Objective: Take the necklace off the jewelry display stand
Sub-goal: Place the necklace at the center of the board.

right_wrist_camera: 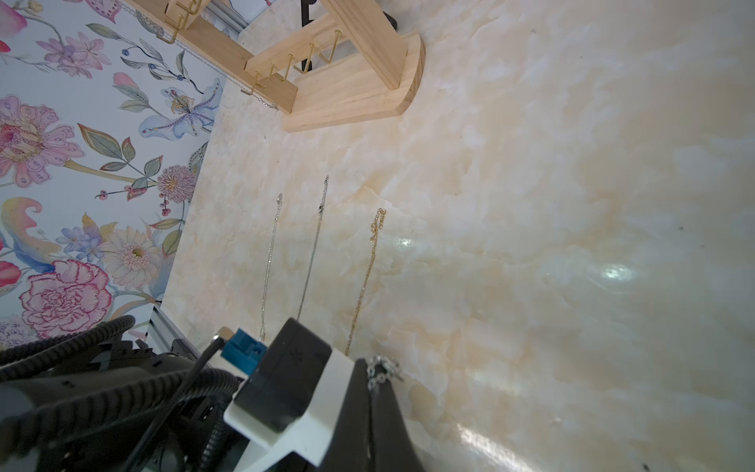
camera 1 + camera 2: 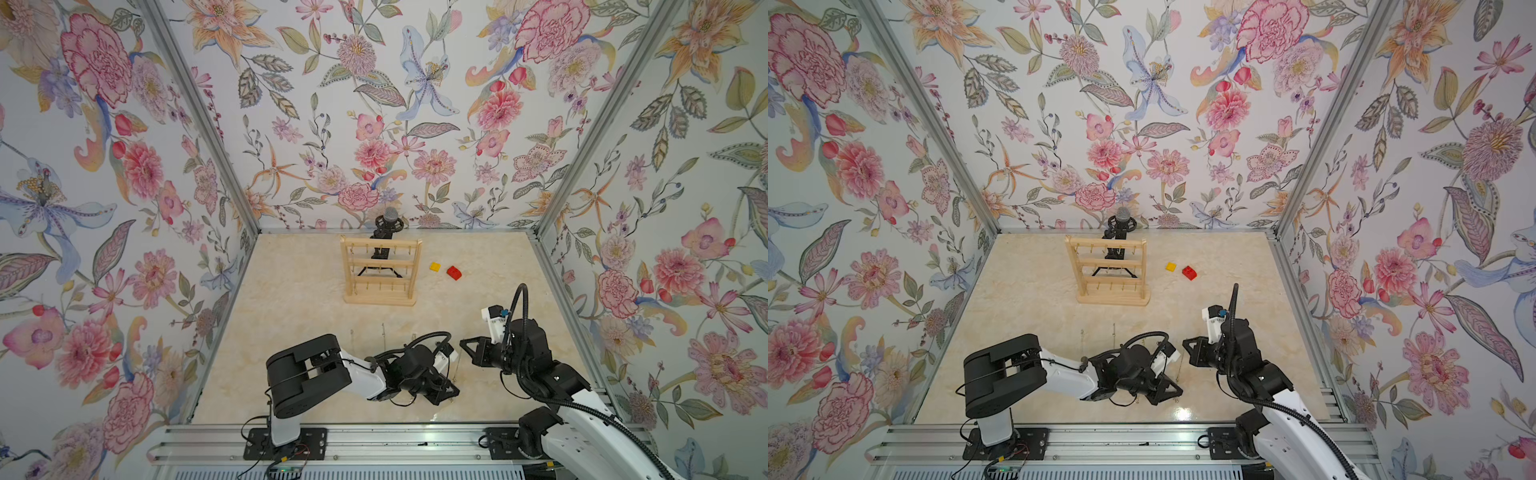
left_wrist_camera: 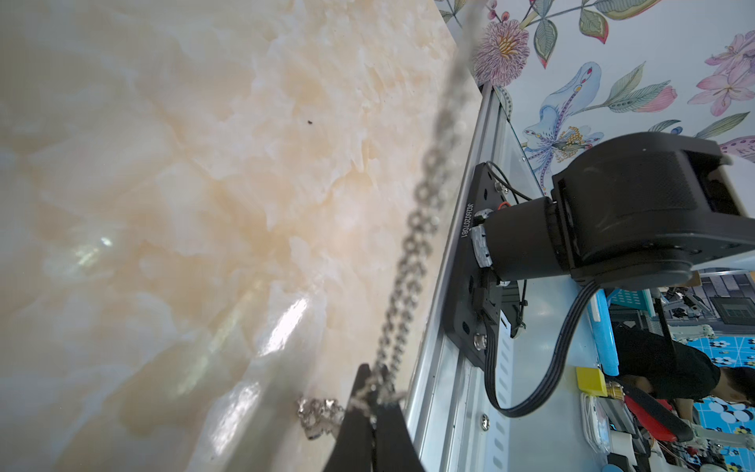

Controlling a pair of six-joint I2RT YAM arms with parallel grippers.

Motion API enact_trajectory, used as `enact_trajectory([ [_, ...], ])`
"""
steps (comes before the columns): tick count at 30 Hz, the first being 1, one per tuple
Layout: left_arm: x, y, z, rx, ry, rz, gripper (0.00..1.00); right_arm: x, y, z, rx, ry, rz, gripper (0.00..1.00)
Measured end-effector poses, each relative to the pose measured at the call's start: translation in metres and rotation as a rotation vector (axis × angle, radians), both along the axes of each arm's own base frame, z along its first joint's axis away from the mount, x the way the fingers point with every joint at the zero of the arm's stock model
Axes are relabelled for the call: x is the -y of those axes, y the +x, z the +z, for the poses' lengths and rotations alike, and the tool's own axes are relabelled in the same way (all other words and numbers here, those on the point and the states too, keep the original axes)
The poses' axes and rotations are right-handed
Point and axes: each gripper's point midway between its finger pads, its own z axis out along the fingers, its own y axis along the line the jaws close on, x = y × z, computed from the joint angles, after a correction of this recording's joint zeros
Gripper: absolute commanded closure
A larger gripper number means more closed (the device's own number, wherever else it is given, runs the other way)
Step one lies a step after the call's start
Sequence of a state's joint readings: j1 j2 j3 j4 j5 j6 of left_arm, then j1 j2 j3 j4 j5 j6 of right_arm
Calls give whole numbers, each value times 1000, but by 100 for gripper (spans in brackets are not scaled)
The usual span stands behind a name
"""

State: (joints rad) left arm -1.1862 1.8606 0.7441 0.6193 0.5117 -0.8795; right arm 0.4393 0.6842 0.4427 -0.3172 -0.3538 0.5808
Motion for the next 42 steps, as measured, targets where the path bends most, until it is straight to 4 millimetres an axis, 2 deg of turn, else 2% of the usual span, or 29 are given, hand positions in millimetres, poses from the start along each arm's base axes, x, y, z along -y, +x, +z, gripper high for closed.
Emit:
enact_trajectory([
  [15,-2,8,-17,-1,93,37,100,0,14,-24,-27,-85,5,100],
  [21,0,11,-20,5,120,42,95,0,18,-28,-25,-107,9,100],
  [30,-1,13,-23,19,140,47,82,-3,26,-21,13,-104,13,100],
  [42,0,14,-21,22,132,47,78,-4,29,-17,30,-100,15,100],
])
